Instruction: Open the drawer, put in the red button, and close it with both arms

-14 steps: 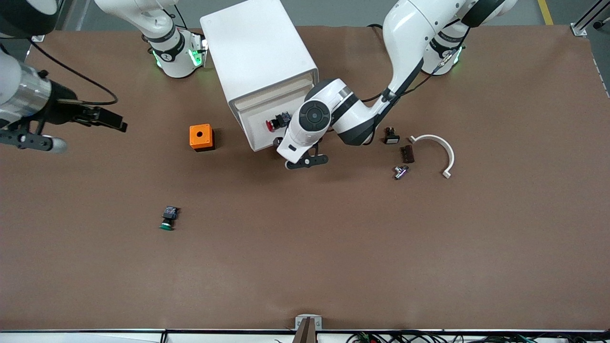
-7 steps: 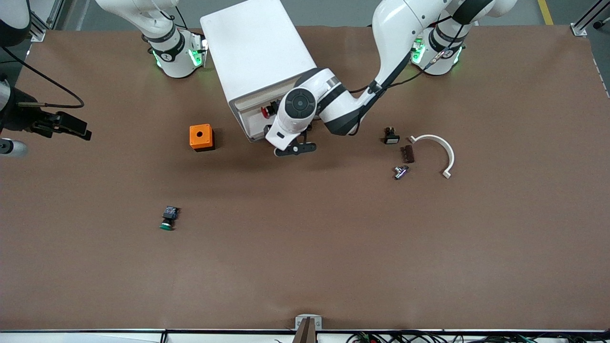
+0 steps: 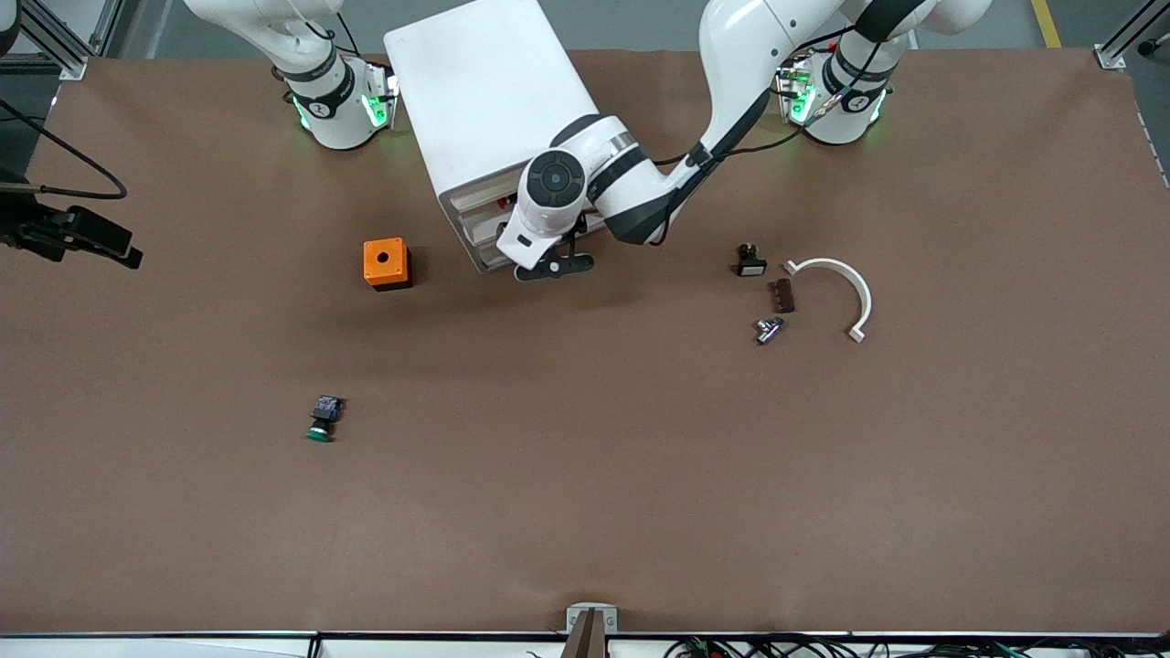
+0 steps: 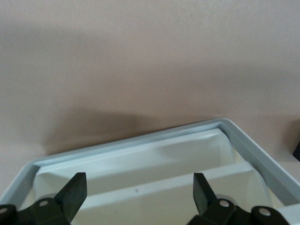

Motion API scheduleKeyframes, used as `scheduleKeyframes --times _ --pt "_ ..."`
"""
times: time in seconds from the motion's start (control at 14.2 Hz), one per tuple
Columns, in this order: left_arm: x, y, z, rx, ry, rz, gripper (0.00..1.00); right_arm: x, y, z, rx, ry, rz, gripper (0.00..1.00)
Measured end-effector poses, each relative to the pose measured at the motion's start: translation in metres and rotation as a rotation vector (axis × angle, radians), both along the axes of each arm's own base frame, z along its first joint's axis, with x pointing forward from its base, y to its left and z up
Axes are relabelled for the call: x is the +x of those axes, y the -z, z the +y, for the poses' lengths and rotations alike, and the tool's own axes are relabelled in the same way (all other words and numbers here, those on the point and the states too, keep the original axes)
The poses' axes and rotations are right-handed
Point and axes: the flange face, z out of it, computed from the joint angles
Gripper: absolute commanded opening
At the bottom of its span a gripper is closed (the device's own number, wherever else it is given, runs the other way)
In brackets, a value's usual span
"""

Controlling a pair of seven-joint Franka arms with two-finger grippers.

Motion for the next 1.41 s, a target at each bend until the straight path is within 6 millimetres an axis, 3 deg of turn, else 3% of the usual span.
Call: scheduleKeyframes --times 0.28,0.49,0.64,0.85,1.2,1.41 --pt "-0.018 0.000 -0.012 0.002 -0.021 0.013 1.00 0.000 -0.007 0.000 -0.001 0.000 -0.016 1.00" --pt "-0.018 0.001 -0.012 0.004 -0.029 0.013 1.00 0.001 -0.008 0.001 -0.001 -0.001 -0.020 1.00" --pt "-0.014 0.001 -0.010 0.003 -0.036 0.010 1.00 0.000 -0.012 -0.011 -0.001 0.019 -0.027 1.00" --pt "0.030 -0.005 0.015 -0.016 -0.072 -0.008 1.00 0.000 -0.015 -0.019 0.002 0.027 -0.035 1.00" --pt "0.128 -0.033 0.100 0.004 -0.039 -0.086 1.00 0.002 -0.013 -0.017 0.004 0.022 -0.032 1.00" --pt "0.169 -0.048 0.148 0.058 0.029 -0.179 1.00 0.005 -0.008 -0.010 0.005 0.010 -0.025 1.00"
